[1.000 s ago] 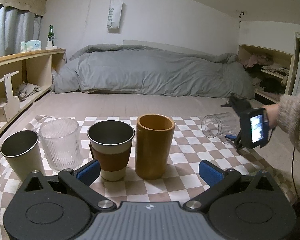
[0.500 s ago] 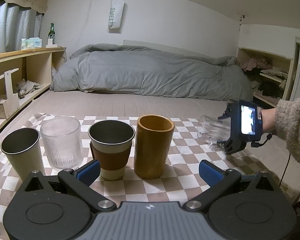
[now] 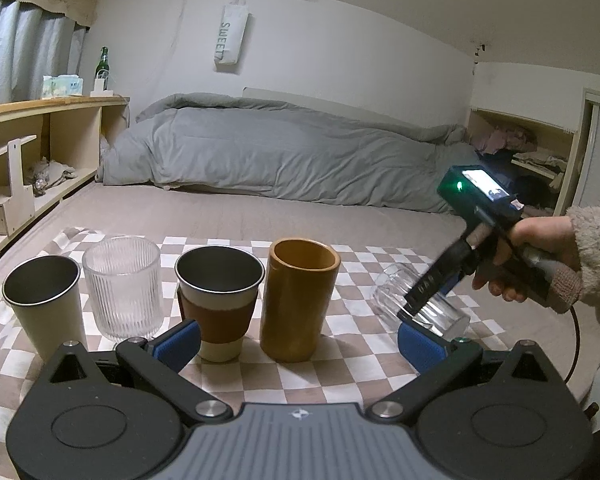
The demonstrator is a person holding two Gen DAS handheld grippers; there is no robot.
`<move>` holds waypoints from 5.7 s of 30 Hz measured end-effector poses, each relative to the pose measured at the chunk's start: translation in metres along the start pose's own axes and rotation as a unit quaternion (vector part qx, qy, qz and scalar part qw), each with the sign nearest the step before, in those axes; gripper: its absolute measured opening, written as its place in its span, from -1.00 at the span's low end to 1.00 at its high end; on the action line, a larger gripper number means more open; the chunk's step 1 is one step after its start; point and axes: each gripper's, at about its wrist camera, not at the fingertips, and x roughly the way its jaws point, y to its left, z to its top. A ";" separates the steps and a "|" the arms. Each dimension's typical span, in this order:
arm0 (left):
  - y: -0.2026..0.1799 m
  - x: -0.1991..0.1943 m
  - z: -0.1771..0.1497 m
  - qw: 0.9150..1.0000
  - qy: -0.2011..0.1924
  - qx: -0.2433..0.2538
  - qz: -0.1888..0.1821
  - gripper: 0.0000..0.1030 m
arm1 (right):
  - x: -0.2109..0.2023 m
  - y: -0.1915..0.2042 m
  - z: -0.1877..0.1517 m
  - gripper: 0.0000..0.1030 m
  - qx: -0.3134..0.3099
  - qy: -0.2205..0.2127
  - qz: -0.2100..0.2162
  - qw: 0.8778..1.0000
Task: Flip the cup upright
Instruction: 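Lift the clear cup with the right gripper and rotate it upright, then lower the upright clear cup onto the checkered cloth with the right gripper, then open the right gripper and withdraw it from the clear cup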
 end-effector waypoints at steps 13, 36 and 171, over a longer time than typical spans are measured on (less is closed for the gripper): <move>-0.006 0.033 0.011 0.995 0.077 -0.036 -0.061 1.00 | -0.006 -0.010 -0.033 0.67 0.147 -0.020 0.103 0.983; -0.103 0.207 0.066 0.974 0.214 -0.056 -0.050 0.77 | -0.046 -0.101 -0.109 0.71 0.315 -0.179 0.260 0.895; -0.040 -0.022 0.003 0.995 -0.029 0.086 0.030 1.00 | -0.169 0.075 -0.248 1.00 0.174 -0.397 -0.061 0.899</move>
